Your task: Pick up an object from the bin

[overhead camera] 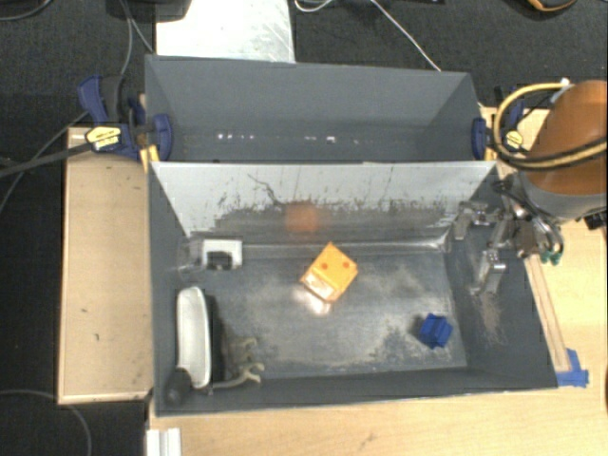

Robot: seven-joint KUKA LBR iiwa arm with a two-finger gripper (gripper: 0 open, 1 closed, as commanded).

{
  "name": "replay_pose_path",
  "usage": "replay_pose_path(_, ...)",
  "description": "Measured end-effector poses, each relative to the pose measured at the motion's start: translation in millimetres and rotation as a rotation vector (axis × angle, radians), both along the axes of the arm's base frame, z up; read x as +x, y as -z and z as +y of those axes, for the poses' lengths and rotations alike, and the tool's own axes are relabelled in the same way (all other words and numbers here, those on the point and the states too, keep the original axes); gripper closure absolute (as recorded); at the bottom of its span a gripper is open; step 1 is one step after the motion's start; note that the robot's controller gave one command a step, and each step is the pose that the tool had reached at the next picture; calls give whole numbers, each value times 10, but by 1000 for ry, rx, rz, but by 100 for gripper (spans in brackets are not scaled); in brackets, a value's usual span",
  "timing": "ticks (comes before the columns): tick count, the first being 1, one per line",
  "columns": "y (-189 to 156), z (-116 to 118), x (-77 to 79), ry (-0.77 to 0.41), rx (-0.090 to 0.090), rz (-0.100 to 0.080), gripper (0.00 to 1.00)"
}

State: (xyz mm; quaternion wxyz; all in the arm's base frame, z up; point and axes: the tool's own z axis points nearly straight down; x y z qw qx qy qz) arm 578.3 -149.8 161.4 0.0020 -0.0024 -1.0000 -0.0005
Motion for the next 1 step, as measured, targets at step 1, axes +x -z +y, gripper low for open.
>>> replay_pose_path(1, -50, 8, 19, -6, -2, -8, 0)
